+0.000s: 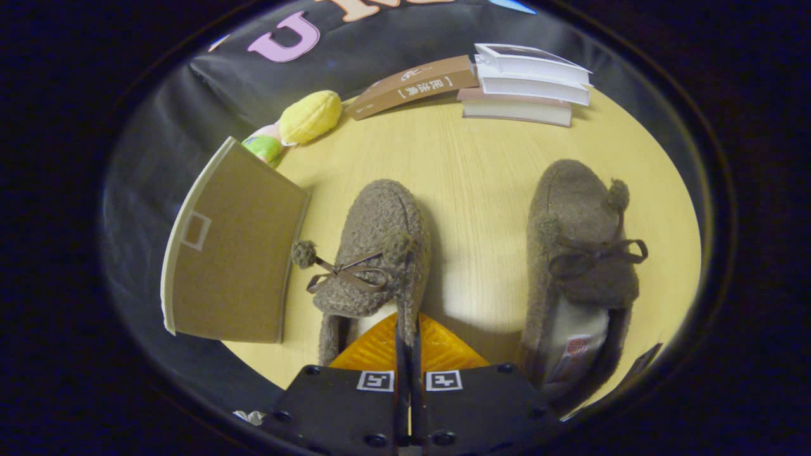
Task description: Open the storage box then place both shoes into the box .Put the left shoe in first, then the right shoe, with the right side of both shoes facing outward in a uniform manner.
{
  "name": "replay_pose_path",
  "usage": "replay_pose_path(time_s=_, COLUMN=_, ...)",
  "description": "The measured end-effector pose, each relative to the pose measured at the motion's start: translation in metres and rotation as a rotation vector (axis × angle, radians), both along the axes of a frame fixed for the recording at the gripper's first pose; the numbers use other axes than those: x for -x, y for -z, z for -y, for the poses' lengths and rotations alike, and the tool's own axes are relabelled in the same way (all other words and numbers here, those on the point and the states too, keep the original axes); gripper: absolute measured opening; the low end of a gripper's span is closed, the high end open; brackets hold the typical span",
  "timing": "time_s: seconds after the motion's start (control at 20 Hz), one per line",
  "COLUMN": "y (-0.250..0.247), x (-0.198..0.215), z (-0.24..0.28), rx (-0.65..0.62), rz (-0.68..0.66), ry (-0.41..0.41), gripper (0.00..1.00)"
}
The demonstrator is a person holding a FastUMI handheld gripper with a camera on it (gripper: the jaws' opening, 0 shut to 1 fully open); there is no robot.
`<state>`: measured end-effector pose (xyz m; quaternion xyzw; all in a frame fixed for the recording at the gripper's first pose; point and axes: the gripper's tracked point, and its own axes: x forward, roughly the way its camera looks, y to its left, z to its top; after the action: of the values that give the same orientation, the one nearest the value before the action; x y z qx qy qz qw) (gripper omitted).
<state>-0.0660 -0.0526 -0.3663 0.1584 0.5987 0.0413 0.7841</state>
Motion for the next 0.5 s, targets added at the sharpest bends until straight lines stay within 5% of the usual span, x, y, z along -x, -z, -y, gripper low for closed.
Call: replay_pose_path(time_s=0.5, y=-0.051, x=-0.005, z=-0.030, rx=-0.075, rz=-0.004, ry=0.134, gripper=0.05)
